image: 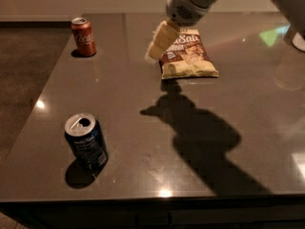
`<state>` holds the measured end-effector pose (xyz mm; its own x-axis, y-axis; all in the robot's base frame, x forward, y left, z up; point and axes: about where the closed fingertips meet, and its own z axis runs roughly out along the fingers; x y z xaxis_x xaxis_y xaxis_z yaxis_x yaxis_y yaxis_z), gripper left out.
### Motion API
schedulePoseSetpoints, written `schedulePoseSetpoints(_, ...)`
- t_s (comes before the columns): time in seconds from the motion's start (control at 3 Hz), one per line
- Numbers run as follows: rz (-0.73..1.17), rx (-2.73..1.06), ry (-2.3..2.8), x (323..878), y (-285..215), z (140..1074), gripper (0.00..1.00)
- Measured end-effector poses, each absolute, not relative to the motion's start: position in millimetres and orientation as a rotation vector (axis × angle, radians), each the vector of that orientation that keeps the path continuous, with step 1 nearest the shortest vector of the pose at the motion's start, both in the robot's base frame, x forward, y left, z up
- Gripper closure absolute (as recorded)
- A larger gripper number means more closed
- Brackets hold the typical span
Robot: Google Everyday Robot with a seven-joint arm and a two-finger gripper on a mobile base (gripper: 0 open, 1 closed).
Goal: Move coke can near brown chip bag
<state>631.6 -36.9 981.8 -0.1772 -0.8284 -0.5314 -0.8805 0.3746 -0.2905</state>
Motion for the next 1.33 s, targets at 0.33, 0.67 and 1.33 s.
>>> schedulePoseSetpoints(0.33,0.165,-1.436,2.0,643,5,975,0.0)
schedulePoseSetpoints(0.67,0.19,-1.384,1.983,653,38,973,0.0)
schedulePoseSetpoints(1.33,0.226,-1.226,2.045,684,89,960,0.0)
